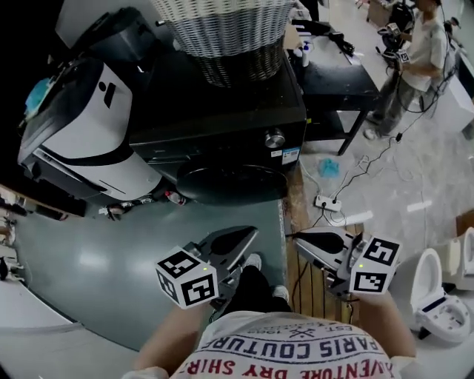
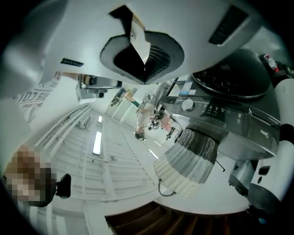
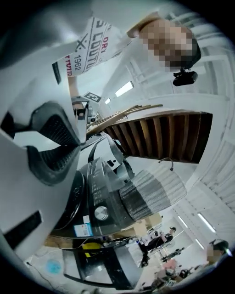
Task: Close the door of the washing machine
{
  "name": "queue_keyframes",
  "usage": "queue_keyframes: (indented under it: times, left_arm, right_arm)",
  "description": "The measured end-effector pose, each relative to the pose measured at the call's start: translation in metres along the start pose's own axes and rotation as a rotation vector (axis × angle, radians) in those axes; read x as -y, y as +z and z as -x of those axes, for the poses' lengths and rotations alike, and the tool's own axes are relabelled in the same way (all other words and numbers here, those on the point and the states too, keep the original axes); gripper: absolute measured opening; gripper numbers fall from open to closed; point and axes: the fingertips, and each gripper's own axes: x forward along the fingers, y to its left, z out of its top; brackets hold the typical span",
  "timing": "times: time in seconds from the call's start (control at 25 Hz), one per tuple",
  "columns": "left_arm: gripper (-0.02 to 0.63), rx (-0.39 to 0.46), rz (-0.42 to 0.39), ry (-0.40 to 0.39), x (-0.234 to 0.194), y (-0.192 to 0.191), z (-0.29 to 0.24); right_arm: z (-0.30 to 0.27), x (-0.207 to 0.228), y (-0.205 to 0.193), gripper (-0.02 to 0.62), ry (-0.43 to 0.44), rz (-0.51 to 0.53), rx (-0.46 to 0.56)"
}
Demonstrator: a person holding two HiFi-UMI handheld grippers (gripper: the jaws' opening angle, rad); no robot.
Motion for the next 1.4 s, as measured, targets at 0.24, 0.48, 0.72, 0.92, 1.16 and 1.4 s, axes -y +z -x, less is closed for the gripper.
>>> queue_keyframes:
  times: [0.24,0.48,0.72,0.92,1.16,1.4]
  left_arm:
    - [0.023,0.096,-0.204,0.036,0.069,0.042,0.053]
    - [0.024,0.124,-0.284,0.036,0.104,0.047,0.067]
    - [0.023,0.162,-0.238,0.059,0.101,0.045,0.073]
    - [0.025,0.181,-0.261,0.058,0.108,0.051,0.065]
    - [0.023,0.157,-0.277,0.076,0.102,0.051,0.057]
    - [0.023,0.144,-0.272,0.077,0.090,0.057,0.057]
  right_arm:
    - [0.013,-0.052,0.053,0.021,0.030,0.127,0.083]
    - [0.017,-0.086,0.055,0.021,0.078,0.177,0.089]
    - [0.017,-0.088,0.054,0.021,0.081,0.184,0.089]
    - [0.022,-0.085,0.054,0.021,0.084,0.192,0.084]
    - [0.024,-0.080,0.056,0.021,0.080,0.195,0.087]
    - [0.020,-0.073,0.060,0.021,0.060,0.183,0.089]
